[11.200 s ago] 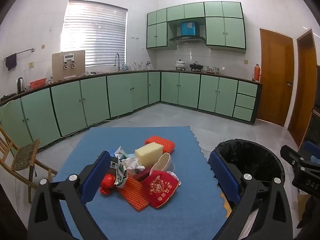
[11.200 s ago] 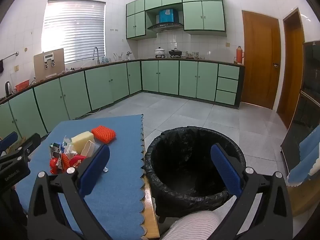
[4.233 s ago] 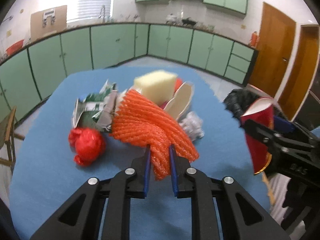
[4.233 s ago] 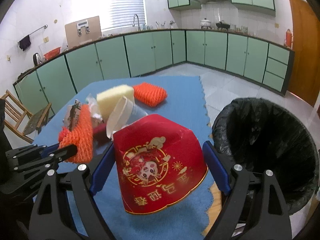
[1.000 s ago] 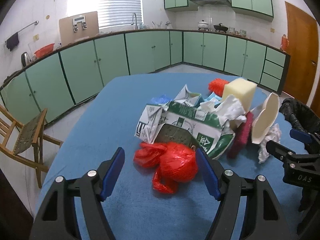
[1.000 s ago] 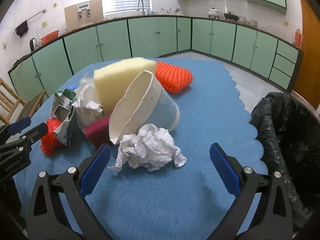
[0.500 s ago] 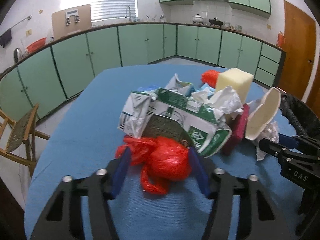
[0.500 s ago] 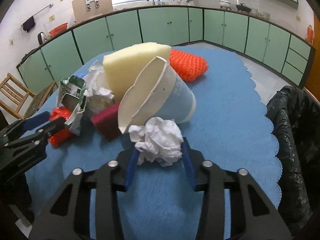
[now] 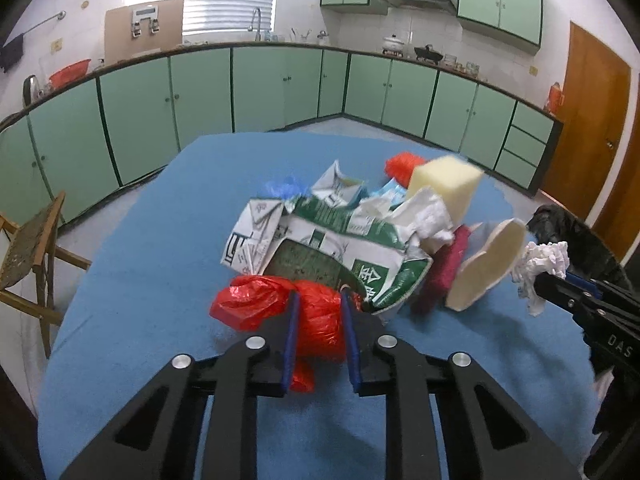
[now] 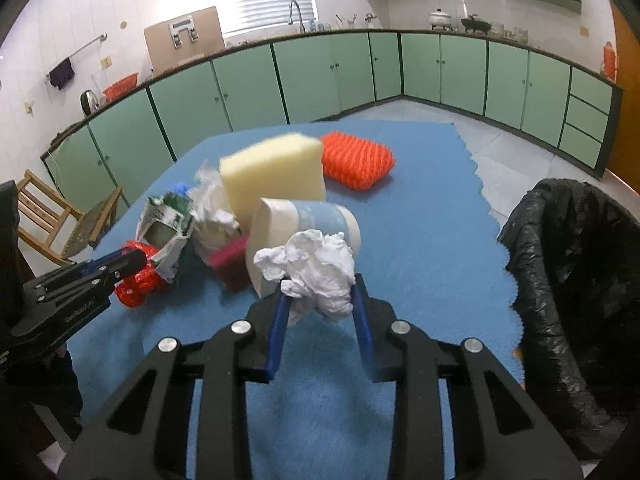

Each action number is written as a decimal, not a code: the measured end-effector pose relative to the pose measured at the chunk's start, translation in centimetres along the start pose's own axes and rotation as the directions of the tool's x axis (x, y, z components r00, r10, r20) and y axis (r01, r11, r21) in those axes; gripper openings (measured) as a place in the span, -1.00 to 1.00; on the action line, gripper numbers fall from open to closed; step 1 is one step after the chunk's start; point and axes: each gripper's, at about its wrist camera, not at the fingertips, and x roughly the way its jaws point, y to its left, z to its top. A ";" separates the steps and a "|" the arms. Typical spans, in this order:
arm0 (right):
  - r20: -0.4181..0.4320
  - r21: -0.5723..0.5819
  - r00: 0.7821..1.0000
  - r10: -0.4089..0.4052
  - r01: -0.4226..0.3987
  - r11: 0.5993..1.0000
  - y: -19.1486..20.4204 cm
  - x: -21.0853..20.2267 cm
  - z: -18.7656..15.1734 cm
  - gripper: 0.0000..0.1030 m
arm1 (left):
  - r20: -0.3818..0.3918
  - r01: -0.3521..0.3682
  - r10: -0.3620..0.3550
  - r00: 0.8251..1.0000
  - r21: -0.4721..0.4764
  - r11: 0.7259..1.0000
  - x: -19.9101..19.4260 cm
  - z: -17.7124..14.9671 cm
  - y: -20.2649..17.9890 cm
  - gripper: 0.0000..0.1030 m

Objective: Collect trash
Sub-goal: 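Grasp the red plastic bag with the left gripper while the right gripper grasps the crumpled tissue, then carry the red bag and tissue over the bin and release both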

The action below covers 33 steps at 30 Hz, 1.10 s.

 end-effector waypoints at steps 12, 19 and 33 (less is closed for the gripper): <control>0.098 -0.002 0.995 0.006 -0.006 1.000 -0.2 -4.0 1.4 -0.43 | 0.126 0.099 -0.104 0.987 0.047 0.994 -6.0 1.8 -2.9 -0.61; 0.143 0.013 0.990 -0.012 0.010 1.000 -1.0 -6.0 2.2 -0.43 | 0.164 0.144 -0.153 0.975 0.070 0.987 -7.5 2.9 -4.5 -0.61; 0.217 0.072 0.970 -0.107 0.093 0.993 -4.3 -9.8 2.8 -0.41 | 0.194 0.237 -0.263 0.945 0.148 0.960 -7.8 4.9 -8.9 -0.61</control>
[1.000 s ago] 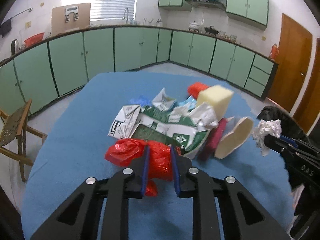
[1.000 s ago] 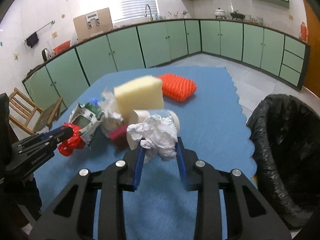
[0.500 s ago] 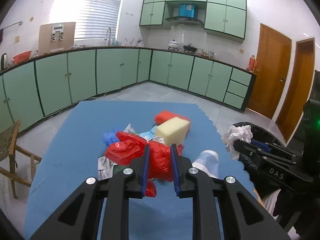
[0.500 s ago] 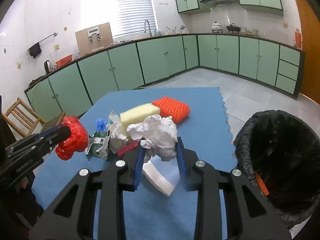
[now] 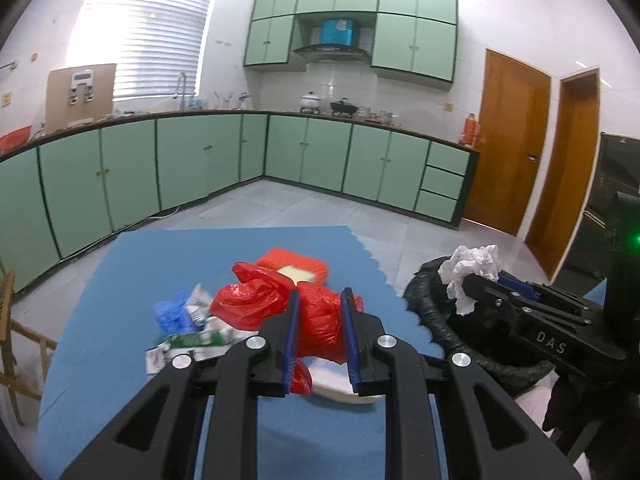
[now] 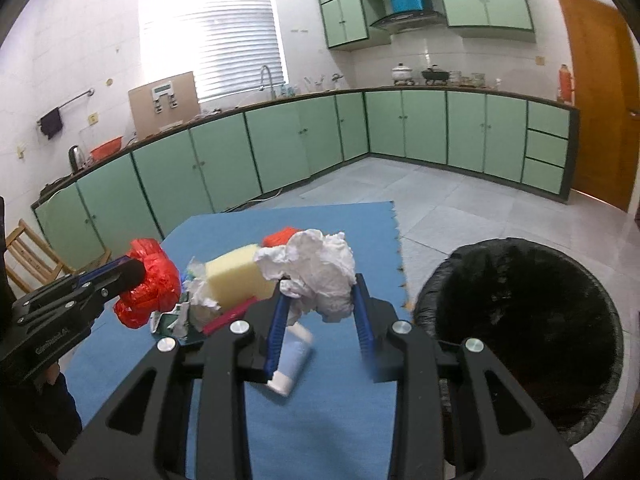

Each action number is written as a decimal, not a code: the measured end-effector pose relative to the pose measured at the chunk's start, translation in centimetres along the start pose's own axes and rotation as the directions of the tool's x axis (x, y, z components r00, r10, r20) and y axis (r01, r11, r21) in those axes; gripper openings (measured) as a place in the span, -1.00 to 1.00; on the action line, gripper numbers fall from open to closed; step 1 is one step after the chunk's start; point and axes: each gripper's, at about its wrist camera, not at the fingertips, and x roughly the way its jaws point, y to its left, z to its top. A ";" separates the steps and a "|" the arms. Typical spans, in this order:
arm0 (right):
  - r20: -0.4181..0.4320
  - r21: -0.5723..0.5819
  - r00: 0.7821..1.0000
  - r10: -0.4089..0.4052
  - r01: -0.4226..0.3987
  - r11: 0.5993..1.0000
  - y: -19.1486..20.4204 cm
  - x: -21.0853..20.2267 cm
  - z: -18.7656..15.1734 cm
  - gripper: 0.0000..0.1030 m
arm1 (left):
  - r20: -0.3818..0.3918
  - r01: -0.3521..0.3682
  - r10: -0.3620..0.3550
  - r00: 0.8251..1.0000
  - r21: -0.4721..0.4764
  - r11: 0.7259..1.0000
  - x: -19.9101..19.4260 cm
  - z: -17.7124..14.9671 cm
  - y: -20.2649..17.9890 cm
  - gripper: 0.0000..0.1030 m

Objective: Collect trash
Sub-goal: 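Carry the red bag and tissue over the bin and release both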

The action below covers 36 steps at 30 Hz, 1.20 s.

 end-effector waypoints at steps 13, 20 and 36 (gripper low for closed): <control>0.050 0.057 0.985 -0.167 0.164 0.985 -7.7 -3.5 0.5 -0.36 | 0.025 0.150 -0.152 0.988 0.062 0.987 4.4 2.8 -7.1 -0.61; 0.041 0.107 0.967 -0.251 0.245 0.963 -13.7 -4.6 -0.1 -0.36 | 0.019 0.242 -0.245 0.969 0.093 0.966 8.0 4.2 -12.9 -0.61; -0.076 0.175 0.936 -0.343 0.352 0.920 -25.1 -2.1 -4.2 -0.28 | -0.133 0.338 -0.321 0.937 0.133 0.932 17.6 1.9 -22.8 -0.61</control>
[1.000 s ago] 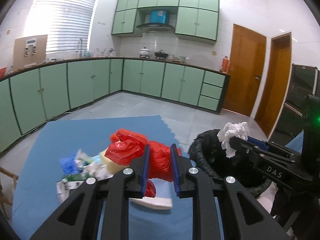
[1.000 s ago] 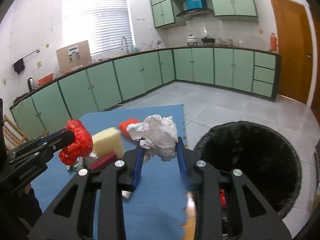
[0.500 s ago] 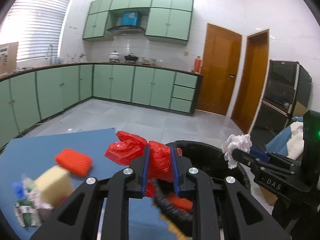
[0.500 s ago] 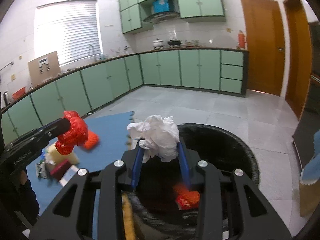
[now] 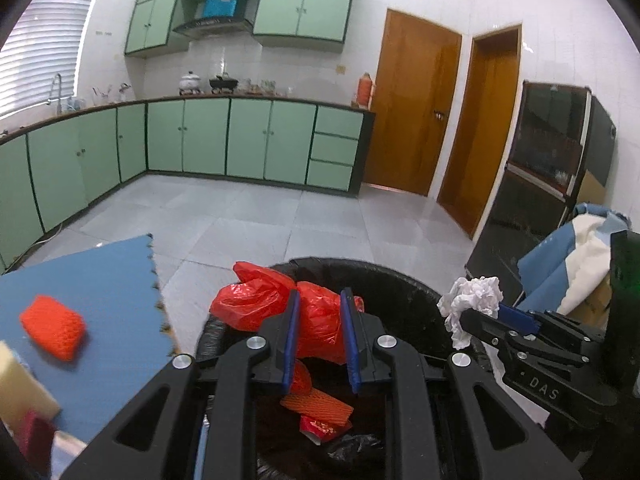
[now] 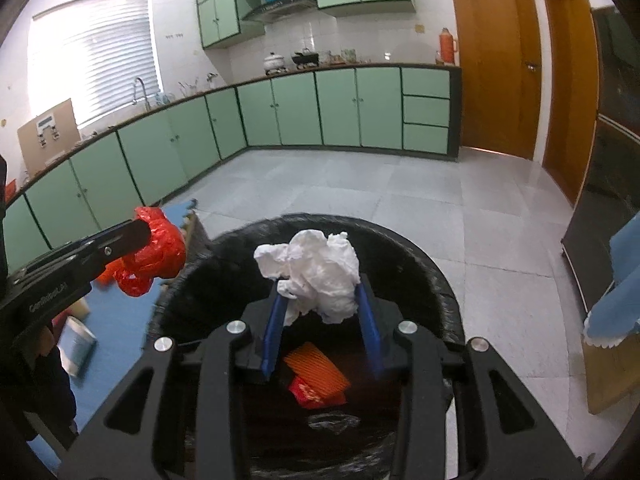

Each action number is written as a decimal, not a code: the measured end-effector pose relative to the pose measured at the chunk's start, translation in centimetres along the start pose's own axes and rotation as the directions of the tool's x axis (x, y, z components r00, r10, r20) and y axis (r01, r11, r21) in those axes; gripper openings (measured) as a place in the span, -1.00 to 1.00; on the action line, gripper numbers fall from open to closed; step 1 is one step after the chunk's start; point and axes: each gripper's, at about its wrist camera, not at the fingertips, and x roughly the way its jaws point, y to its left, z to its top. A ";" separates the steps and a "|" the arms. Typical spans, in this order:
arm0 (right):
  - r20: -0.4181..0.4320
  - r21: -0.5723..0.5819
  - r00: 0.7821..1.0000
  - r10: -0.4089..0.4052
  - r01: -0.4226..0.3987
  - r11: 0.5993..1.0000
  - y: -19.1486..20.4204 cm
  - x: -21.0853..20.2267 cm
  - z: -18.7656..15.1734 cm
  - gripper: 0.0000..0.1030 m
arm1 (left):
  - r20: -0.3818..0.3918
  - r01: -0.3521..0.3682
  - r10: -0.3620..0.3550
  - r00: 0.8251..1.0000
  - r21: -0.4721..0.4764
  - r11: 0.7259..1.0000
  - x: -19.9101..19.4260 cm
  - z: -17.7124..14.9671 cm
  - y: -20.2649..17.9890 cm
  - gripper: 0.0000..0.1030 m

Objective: Collect trash
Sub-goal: 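Carry the red bag and tissue over the bin and release both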

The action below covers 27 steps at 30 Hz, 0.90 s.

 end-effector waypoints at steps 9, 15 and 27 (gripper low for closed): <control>-0.012 0.019 0.998 -0.068 0.069 0.997 -2.2 1.2 -1.4 0.75 | -0.061 0.010 -0.013 0.998 -0.033 0.999 2.8 0.1 -0.1 -0.17; 0.006 0.057 0.996 -0.091 0.090 0.994 -1.9 -0.7 -1.1 0.90 | -0.013 -0.037 0.036 0.999 -0.022 0.999 -0.1 1.3 1.0 0.29; 0.099 -0.026 0.993 0.062 -0.059 0.998 7.5 -4.9 0.5 0.90 | 0.060 -0.216 0.222 0.973 -0.088 0.972 -10.4 0.0 8.0 0.53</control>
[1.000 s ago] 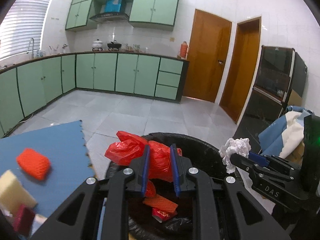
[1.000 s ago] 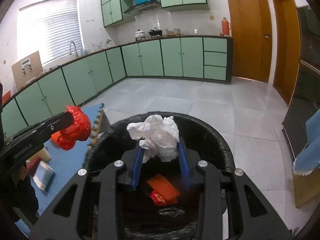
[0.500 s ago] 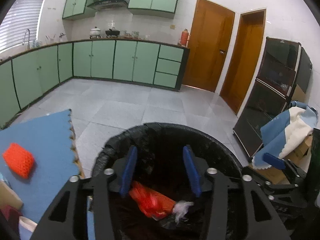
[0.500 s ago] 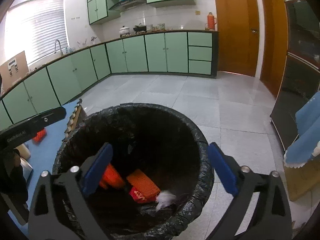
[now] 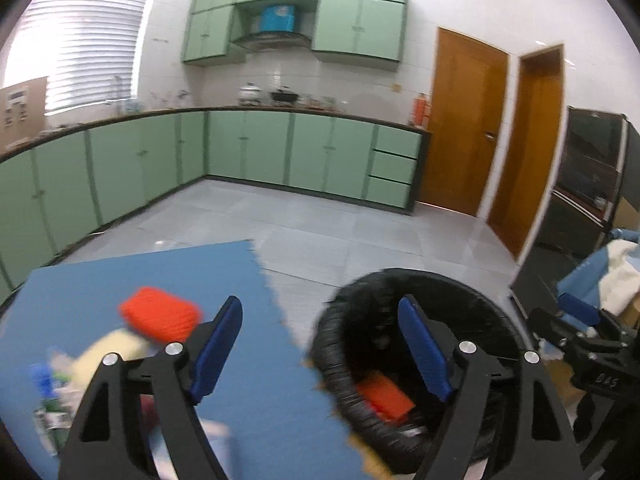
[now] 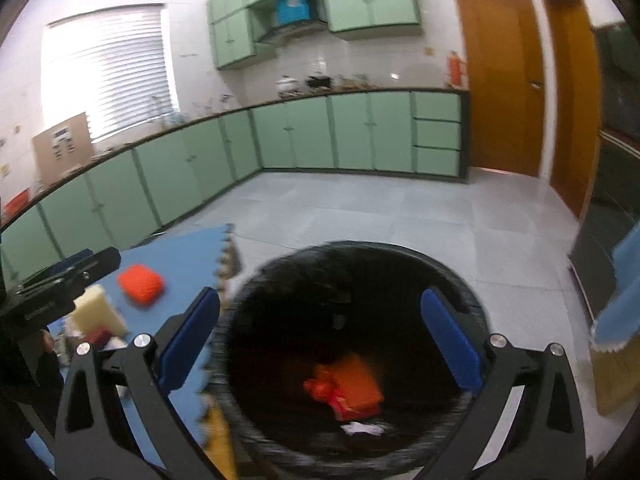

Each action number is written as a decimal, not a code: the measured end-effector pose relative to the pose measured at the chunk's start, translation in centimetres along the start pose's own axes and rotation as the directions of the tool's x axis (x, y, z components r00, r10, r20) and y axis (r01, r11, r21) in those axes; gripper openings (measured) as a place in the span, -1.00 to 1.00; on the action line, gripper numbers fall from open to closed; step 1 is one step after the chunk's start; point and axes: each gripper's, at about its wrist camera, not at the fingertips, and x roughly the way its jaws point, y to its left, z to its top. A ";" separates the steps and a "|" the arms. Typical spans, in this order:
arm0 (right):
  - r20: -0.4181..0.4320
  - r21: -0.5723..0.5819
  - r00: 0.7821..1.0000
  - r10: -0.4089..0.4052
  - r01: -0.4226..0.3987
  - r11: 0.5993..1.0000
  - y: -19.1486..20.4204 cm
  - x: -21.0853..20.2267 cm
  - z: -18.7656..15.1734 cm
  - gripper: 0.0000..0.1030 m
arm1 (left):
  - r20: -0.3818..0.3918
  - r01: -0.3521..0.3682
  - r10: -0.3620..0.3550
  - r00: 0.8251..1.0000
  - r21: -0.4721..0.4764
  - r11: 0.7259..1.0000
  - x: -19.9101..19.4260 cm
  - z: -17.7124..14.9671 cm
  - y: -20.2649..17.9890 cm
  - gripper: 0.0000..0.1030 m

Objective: Collect trash
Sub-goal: 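Carry the red bag and tissue over the bin and release both, then grasp the white-blue paper cup with the right gripper while the left gripper grasps the milk carton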

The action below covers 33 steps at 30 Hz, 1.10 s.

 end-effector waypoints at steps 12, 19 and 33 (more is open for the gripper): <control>-0.029 -0.079 0.989 0.145 -0.146 0.986 11.9 1.4 -1.2 0.90 | 0.026 -0.274 0.274 0.961 -0.012 0.962 -6.6 -4.0 10.6 0.54; -0.075 -0.129 0.983 0.166 -0.175 0.976 16.6 3.2 -3.0 0.90 | -0.011 -0.347 0.347 0.938 -0.035 0.937 -8.1 -6.7 14.2 0.54; -0.203 -0.190 0.962 0.182 -0.221 0.957 23.8 8.6 -6.9 0.90 | -0.060 -0.427 0.425 0.903 -0.041 0.903 -7.2 -9.9 17.9 0.54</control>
